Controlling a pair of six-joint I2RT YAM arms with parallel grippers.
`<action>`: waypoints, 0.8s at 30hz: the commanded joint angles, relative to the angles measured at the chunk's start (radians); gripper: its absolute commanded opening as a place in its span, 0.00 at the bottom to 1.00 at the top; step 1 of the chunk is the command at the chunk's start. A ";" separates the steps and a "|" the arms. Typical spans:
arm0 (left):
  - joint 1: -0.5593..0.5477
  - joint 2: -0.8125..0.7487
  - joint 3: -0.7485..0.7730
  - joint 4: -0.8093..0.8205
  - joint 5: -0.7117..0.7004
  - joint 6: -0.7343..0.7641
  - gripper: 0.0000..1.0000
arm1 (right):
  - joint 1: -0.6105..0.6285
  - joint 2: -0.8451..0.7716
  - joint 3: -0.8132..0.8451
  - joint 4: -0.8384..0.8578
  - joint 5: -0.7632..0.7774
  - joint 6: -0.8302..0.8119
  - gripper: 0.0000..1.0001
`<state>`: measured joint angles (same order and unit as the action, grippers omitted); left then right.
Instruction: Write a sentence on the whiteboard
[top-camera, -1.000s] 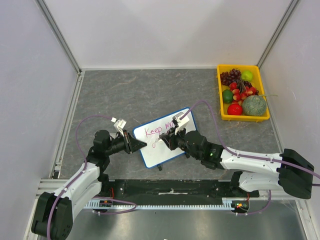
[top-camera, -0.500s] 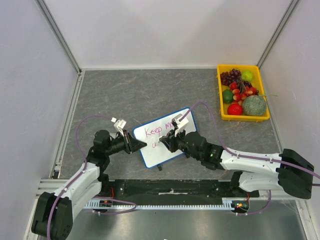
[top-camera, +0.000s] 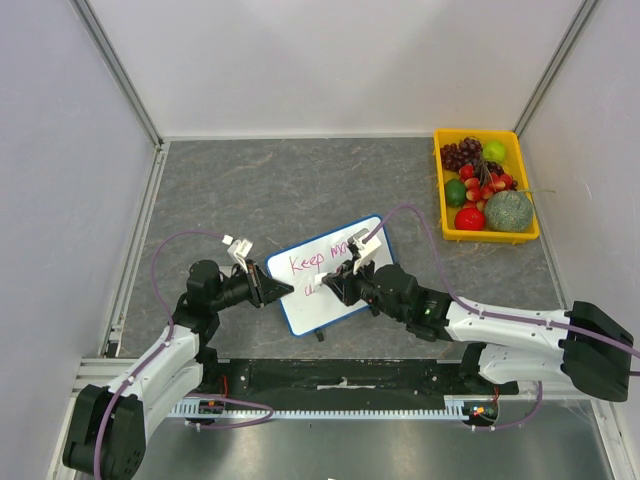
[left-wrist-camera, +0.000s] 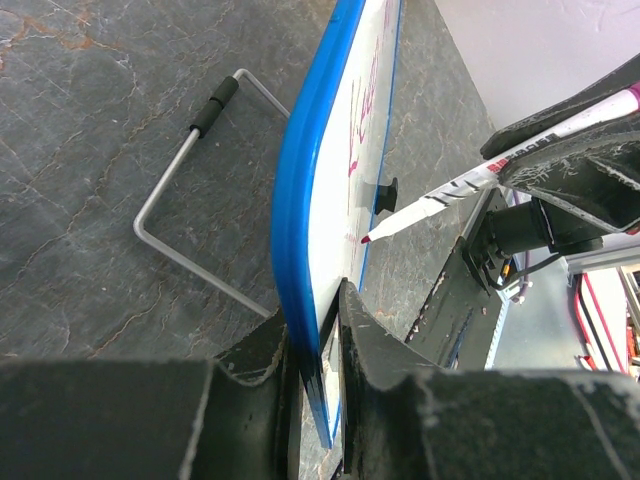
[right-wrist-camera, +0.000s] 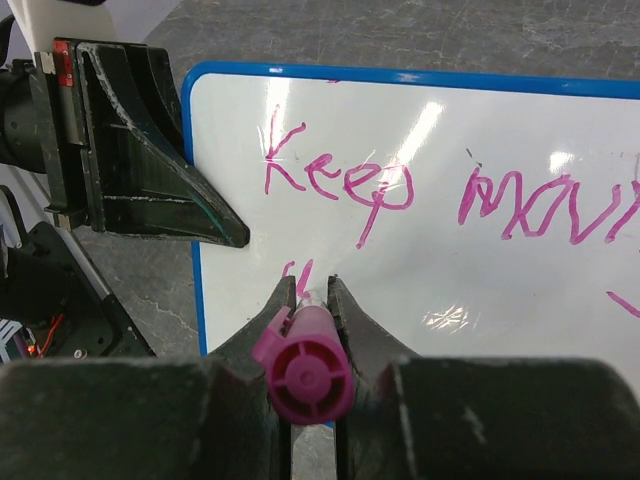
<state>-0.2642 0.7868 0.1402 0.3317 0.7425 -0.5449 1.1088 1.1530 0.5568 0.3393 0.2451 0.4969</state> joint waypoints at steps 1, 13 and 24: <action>0.003 -0.009 -0.011 0.020 -0.060 0.069 0.02 | -0.001 -0.035 0.025 0.015 0.026 -0.004 0.00; 0.003 -0.006 -0.010 0.020 -0.061 0.069 0.02 | -0.015 -0.022 0.040 0.030 0.060 -0.006 0.00; 0.003 -0.003 -0.008 0.020 -0.057 0.072 0.02 | -0.024 -0.027 0.034 0.063 0.060 0.005 0.00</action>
<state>-0.2646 0.7853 0.1402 0.3313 0.7429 -0.5449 1.0897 1.1351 0.5571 0.3424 0.2832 0.4973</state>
